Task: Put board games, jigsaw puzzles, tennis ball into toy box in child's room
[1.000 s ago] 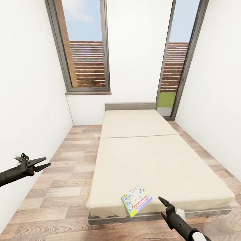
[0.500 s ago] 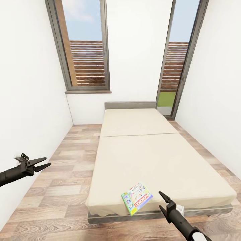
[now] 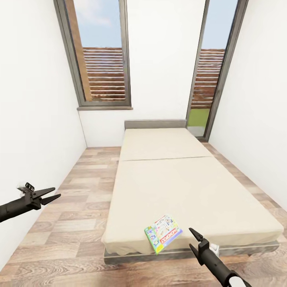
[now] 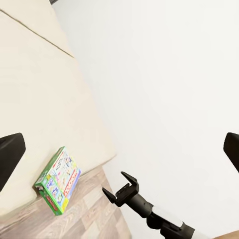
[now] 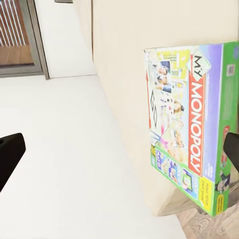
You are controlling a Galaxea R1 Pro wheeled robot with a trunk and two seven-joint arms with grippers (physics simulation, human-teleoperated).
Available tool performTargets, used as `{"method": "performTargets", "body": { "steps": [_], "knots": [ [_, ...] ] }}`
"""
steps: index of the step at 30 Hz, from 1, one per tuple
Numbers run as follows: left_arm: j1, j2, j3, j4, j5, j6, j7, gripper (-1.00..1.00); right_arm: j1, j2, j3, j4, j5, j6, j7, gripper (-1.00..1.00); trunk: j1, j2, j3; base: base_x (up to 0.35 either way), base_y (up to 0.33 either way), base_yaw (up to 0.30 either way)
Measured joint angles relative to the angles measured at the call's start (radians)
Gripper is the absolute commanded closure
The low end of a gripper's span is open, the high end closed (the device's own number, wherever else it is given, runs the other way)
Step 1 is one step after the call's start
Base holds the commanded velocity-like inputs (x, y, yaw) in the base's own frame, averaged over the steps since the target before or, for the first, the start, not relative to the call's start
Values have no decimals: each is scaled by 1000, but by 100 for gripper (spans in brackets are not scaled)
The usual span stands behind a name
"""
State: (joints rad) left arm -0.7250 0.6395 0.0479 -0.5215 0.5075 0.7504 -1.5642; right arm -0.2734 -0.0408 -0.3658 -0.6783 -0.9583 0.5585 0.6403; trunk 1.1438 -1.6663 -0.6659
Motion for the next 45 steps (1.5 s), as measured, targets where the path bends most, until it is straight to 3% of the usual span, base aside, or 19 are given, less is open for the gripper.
{"method": "performTargets", "body": {
  "steps": [45],
  "knots": [
    [0, 0, -1, 0, 0, -3, -3, -100, -2, 1, 1, -10, 0, -2, 5, -100, 173, -315, -141, 0, 0, 0]
  ]
}}
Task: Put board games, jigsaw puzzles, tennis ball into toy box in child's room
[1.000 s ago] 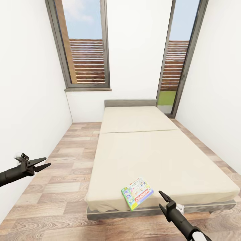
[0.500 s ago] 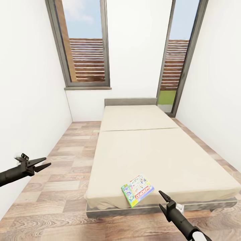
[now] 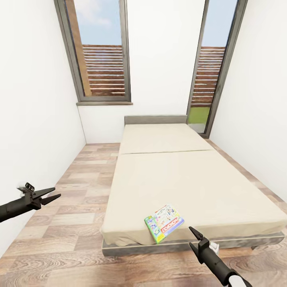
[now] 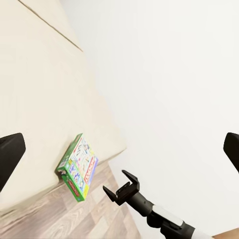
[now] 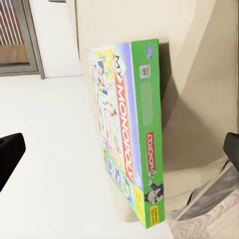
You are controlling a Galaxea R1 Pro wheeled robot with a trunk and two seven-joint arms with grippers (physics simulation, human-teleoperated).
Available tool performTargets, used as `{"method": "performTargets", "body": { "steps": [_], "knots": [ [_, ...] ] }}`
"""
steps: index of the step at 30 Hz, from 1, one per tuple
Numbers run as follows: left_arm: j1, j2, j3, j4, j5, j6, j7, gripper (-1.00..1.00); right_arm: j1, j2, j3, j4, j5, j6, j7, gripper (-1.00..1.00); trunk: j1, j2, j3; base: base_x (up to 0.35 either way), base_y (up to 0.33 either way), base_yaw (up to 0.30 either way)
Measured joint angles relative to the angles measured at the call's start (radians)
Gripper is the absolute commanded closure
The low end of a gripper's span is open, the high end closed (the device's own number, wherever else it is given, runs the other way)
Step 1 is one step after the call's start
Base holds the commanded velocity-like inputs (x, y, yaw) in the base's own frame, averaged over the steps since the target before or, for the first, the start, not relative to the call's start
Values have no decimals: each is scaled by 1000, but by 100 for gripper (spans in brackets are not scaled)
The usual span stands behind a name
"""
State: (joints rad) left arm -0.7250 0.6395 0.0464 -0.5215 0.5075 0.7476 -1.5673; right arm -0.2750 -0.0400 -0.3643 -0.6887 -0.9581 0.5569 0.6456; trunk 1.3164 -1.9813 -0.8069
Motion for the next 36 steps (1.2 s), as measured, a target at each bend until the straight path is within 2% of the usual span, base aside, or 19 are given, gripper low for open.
{"method": "performTargets", "body": {
  "steps": [13, 36],
  "knots": [
    [0, 0, 0, 0, 0, 3, 0, -100, 0, 0, 0, 0, 1, -1, -7, -100, 50, -91, -41, 0, 0, 0],
    [0, 0, 4, 0, 1, 3, 0, -100, 0, 5, 0, 0, 1, -2, -8, -100, 50, -91, -41, 27, 18, 0]
  ]
}}
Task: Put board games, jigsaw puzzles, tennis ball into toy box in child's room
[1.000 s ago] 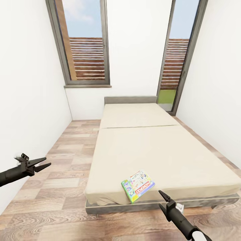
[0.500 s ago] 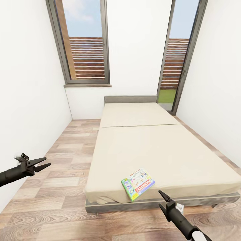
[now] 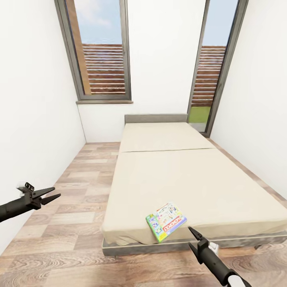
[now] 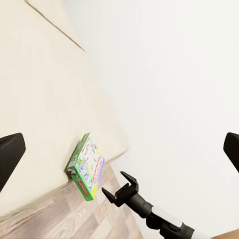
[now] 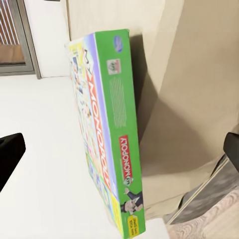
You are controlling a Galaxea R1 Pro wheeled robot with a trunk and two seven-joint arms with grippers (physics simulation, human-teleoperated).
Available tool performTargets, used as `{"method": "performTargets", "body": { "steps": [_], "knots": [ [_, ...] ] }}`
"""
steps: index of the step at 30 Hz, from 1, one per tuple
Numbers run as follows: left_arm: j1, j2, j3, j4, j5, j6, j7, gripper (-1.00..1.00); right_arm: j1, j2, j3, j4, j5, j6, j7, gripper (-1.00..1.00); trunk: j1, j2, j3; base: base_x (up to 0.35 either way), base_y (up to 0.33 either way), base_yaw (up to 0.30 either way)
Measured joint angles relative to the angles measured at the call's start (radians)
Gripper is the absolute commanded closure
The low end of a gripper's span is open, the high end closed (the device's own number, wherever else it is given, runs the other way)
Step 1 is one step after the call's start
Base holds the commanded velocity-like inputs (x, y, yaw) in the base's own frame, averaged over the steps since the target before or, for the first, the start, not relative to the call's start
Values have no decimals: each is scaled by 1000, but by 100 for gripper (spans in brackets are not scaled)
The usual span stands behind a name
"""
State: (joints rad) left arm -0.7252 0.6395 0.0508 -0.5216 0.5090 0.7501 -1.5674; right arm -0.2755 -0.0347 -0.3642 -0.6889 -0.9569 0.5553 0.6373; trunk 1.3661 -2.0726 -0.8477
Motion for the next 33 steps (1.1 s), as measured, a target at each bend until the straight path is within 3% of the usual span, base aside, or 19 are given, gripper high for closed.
{"method": "performTargets", "body": {
  "steps": [12, 22, 33],
  "knots": [
    [0, 0, 0, 0, 0, 0, 0, -100, -1, 4, 5, 2, 2, 0, -7, -100, 0, 0, 0, 16, 10, 0],
    [0, 0, 0, 0, 0, 0, 0, -100, -40, 8, 94, 13, 47, 0, -17, -100, 0, 0, 0, 0, 0, 0],
    [0, 0, 0, 0, 0, 1, 0, -100, -49, 7, 109, 15, 56, 0, -18, -100, 0, 0, 0, 0, 0, 0]
  ]
}}
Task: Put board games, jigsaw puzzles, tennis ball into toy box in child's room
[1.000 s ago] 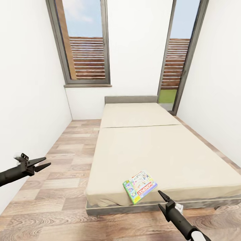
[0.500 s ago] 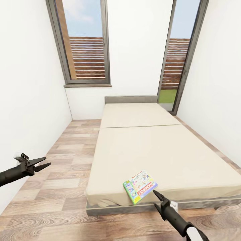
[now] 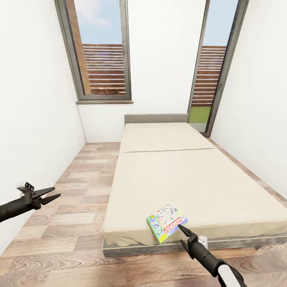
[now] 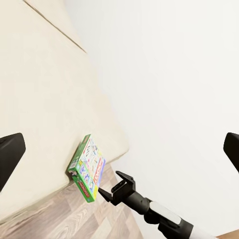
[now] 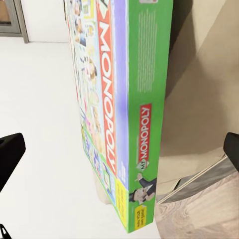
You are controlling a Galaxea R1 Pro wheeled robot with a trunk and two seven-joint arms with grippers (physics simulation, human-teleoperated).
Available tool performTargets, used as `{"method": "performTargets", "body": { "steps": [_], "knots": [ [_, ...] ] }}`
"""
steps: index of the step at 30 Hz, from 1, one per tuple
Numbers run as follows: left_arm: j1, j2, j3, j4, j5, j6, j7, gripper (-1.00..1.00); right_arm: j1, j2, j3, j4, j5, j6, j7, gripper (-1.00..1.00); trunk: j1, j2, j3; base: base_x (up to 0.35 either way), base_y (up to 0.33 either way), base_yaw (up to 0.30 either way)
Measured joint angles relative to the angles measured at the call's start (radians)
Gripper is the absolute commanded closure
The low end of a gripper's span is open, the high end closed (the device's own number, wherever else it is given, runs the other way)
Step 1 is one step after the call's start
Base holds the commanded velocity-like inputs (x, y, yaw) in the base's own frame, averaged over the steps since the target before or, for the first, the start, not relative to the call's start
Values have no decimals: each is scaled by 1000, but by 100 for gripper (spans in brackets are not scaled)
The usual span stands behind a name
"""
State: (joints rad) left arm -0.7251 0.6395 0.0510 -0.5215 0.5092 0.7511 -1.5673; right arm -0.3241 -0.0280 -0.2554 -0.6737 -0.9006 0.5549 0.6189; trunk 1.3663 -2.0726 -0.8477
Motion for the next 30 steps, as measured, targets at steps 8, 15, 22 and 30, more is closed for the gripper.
{"method": "performTargets", "body": {
  "steps": [8, 15, 22, 30],
  "knots": [
    [0, 0, 0, 0, 0, 0, 0, -100, -2, 0, 1, 0, 0, 0, -1, -100, 0, 0, 0, 0, 0, 0],
    [0, 0, 0, 0, 0, 0, 0, -100, -2, -1, 2, 0, 1, 0, -1, -100, 0, 0, 0, 0, 0, 0],
    [0, 1, 1, 0, 1, 1, 0, -100, -2, -1, 2, 0, 1, 0, 0, -100, 0, 0, 0, 0, 0, 0],
    [0, 0, 1, 0, 2, 1, 0, -100, -2, -1, 2, 0, 1, 1, 0, -100, 0, 0, 0, 0, 0, 0]
  ]
}}
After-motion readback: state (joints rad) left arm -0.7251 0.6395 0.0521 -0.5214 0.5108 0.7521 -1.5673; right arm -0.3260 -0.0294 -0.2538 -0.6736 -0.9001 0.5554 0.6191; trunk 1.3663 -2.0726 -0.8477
